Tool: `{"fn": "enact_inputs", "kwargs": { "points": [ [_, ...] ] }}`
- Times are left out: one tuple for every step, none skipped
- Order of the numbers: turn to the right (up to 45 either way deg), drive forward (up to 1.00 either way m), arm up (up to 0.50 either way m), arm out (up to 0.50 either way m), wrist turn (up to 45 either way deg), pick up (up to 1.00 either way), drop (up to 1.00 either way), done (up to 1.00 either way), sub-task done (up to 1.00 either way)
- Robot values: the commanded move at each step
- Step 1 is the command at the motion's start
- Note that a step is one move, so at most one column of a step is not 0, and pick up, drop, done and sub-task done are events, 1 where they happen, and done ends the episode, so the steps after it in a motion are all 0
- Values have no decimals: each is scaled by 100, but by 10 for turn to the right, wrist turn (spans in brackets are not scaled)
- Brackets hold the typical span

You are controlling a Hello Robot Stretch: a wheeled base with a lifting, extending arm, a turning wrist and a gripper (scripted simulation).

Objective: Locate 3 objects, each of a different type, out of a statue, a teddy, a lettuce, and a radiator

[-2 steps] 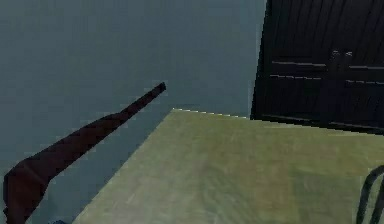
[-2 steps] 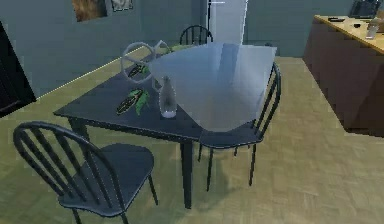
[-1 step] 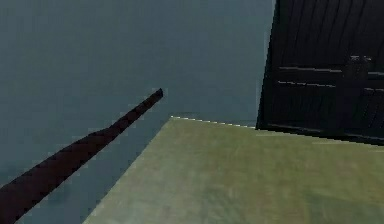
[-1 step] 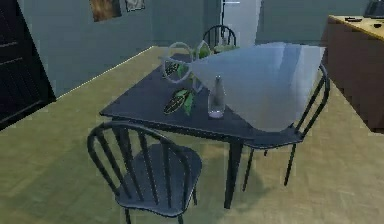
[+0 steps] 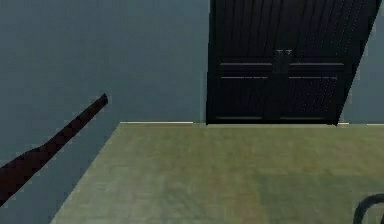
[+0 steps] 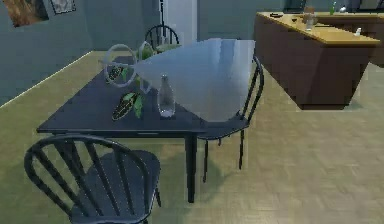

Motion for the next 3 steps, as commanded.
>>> {"fn": "enact_inputs", "kwargs": {
  "points": [
    [0,75,0,0,0,0,0,0,0],
    [450,0,0,0,0,0,0,0,0],
    [60,0,0,0,0,0,0,0,0]
  ]
}}
